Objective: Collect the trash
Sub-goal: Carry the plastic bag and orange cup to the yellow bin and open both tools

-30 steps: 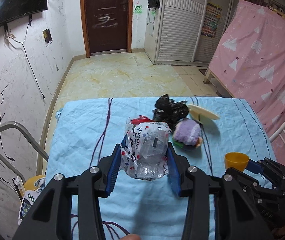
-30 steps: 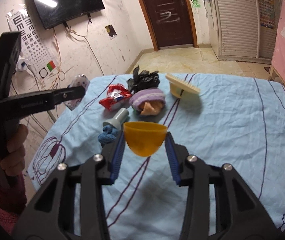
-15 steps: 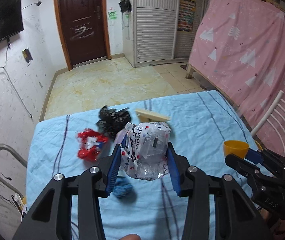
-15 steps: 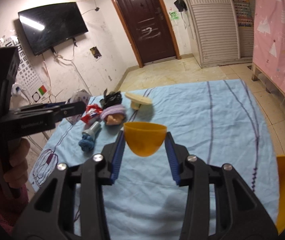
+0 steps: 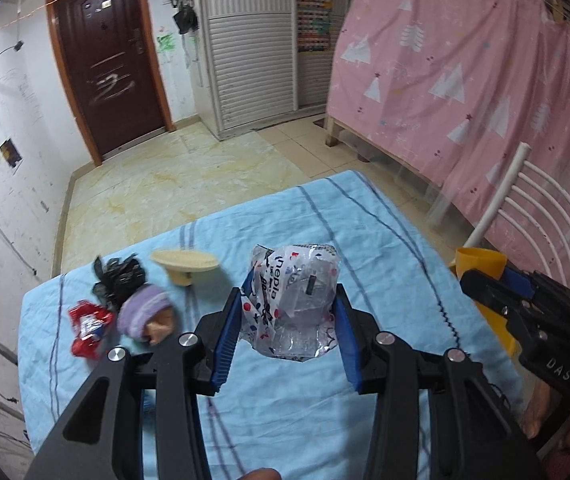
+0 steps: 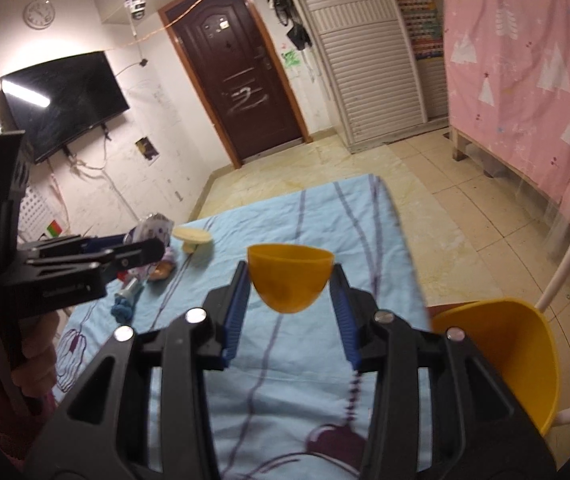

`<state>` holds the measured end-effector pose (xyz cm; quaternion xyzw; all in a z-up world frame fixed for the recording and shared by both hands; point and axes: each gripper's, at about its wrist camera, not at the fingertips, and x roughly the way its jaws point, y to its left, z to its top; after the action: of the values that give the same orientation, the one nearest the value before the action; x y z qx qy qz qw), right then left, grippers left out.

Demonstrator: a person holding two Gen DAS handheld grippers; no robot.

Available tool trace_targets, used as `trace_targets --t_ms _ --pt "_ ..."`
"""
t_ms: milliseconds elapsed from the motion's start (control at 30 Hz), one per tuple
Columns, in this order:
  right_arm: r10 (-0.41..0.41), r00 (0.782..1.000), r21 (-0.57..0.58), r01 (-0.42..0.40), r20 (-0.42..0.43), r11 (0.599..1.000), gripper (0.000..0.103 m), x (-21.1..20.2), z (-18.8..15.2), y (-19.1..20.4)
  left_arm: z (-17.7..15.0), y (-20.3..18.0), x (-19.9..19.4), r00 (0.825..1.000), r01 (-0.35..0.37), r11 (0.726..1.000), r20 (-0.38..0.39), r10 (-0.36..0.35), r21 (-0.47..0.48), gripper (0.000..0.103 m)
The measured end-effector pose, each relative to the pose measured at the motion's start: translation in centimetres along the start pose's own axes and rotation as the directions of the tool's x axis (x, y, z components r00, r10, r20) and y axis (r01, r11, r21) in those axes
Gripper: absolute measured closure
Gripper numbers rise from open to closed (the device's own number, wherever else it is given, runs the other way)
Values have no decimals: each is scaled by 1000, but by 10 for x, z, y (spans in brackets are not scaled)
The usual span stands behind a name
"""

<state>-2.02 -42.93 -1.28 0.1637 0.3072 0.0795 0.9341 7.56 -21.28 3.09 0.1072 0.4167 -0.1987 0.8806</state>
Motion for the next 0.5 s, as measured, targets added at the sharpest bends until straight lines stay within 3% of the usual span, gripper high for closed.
trace_targets --t_ms 500 --pt "-147 989 130 141 36 981 64 -33 -5 -87 21 -109 10 997 72 978 3 -74 195 67"
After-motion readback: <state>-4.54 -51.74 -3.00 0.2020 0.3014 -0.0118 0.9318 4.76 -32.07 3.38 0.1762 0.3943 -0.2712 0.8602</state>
